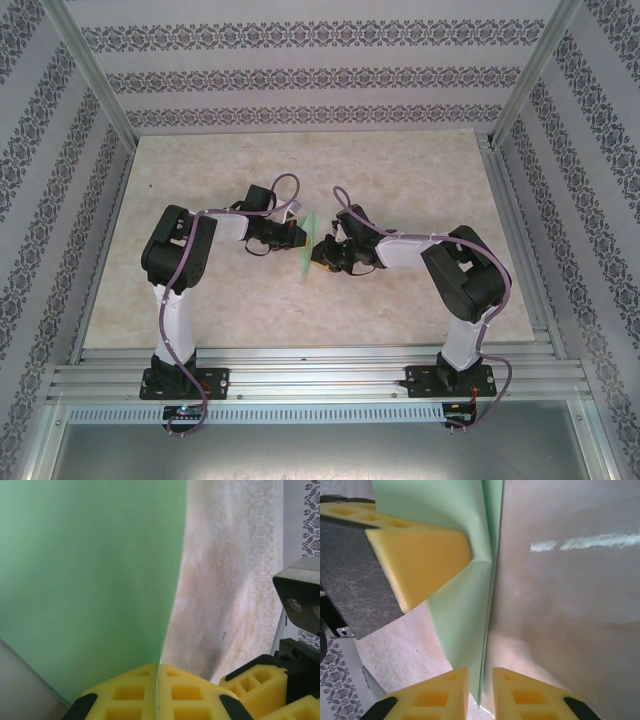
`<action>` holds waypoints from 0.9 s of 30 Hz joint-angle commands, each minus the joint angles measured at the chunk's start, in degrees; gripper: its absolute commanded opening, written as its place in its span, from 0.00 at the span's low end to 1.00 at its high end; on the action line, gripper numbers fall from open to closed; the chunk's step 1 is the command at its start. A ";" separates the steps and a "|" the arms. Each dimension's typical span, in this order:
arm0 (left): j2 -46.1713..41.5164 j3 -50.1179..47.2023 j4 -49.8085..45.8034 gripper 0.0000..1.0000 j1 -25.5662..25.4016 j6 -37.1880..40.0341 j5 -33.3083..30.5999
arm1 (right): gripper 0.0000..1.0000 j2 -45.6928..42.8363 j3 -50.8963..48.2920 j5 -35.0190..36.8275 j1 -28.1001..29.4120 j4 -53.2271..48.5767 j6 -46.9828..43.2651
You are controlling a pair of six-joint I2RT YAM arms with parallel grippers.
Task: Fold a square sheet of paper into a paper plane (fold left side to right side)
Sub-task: Fold the wing for the fifth time at the center of the table.
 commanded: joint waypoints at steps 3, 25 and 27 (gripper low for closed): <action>1.63 0.71 2.04 0.02 1.27 2.12 1.55 | 0.19 -0.97 1.61 -0.67 1.30 1.92 1.00; 2.28 0.64 2.66 0.02 1.29 1.38 0.85 | 0.17 -1.44 1.90 2.88 2.32 0.50 0.37; 2.33 0.73 2.58 0.02 1.37 1.44 0.78 | 0.17 -2.06 1.68 2.85 1.85 -0.64 -0.25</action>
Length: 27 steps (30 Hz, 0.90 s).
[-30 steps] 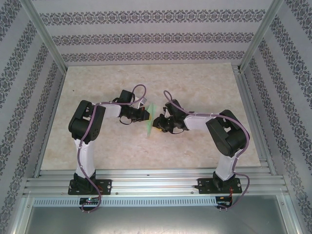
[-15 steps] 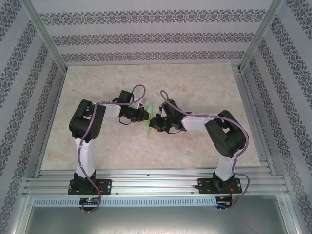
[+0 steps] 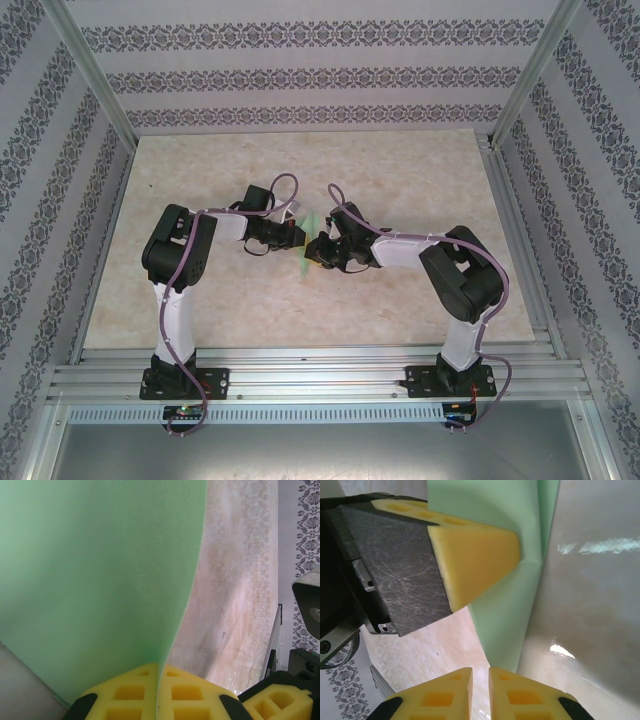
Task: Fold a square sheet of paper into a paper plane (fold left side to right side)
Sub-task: Fold the wing for the fifth time at the center of the table.
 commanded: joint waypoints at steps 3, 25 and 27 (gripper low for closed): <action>1.48 0.81 1.25 0.02 0.64 1.65 -0.78 | 0.16 -2.20 -0.77 1.30 0.13 -1.18 -1.47; 0.96 0.63 0.62 0.02 0.70 1.96 -1.69 | 0.11 -0.86 -2.53 2.10 -0.23 -0.69 -0.48; 1.02 0.70 0.62 0.02 0.69 1.87 -1.76 | 0.11 -0.28 -1.84 1.80 0.22 -0.54 -0.34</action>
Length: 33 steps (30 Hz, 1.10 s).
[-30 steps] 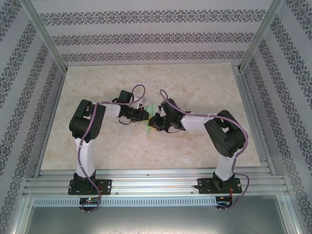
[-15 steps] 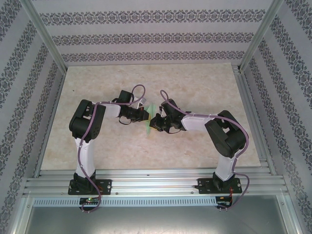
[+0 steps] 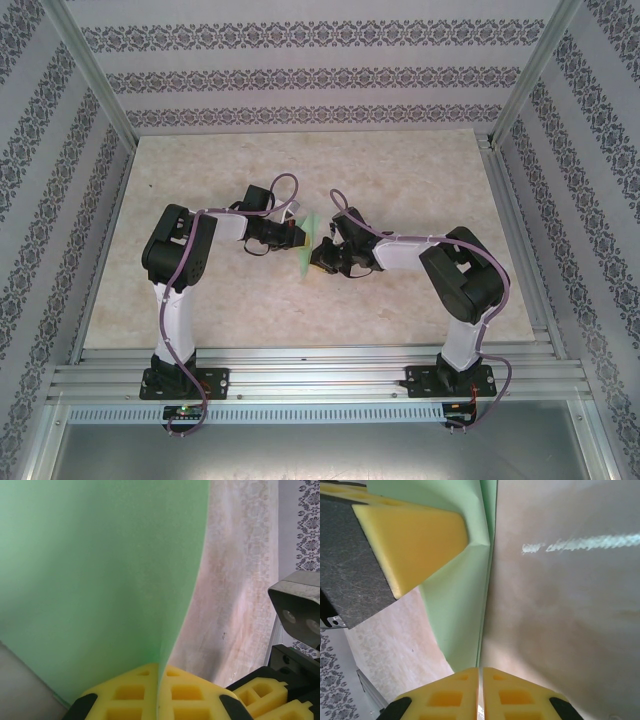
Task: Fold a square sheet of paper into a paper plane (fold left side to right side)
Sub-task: Fold the wing for the fifth time at the center of the table.
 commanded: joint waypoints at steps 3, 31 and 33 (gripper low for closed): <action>1.00 0.63 0.67 0.02 0.65 1.83 -1.65 | 0.11 0.71 1.29 0.27 0.66 0.59 -0.17; 1.13 0.53 0.62 0.02 0.65 1.73 -2.09 | 0.11 3.45 4.93 -0.56 1.60 0.45 0.08; 1.05 0.53 0.58 0.02 0.64 1.76 -2.18 | 0.11 3.37 4.95 -0.57 1.63 0.38 -0.18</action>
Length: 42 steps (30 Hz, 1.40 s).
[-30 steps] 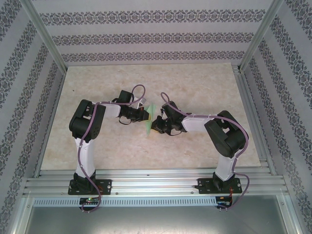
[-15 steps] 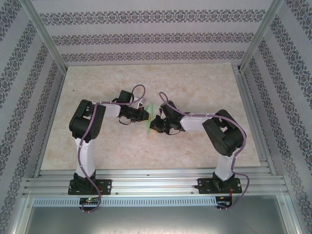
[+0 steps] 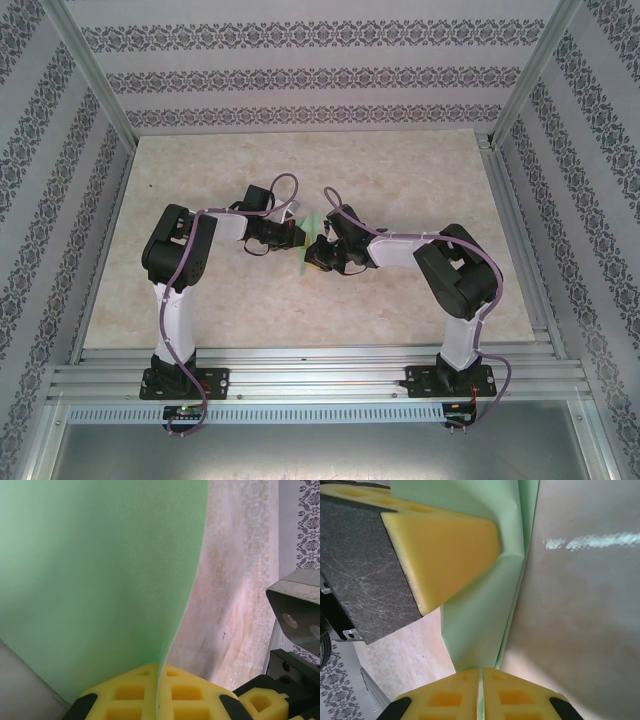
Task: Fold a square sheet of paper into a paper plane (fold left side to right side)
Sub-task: Fold the wing for the fifth time at the center of the table.
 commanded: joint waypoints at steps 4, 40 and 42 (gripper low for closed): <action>1.12 0.37 0.62 0.02 0.64 1.76 -2.09 | 0.11 0.28 1.80 0.04 0.77 -0.66 -1.01; 0.91 0.36 0.75 0.02 0.69 1.70 -2.50 | 0.12 -4.78 -2.19 4.02 0.11 1.54 -0.94; 0.94 0.34 0.64 0.02 0.65 1.82 -2.49 | 0.12 -4.02 -1.81 3.85 0.26 2.12 -0.62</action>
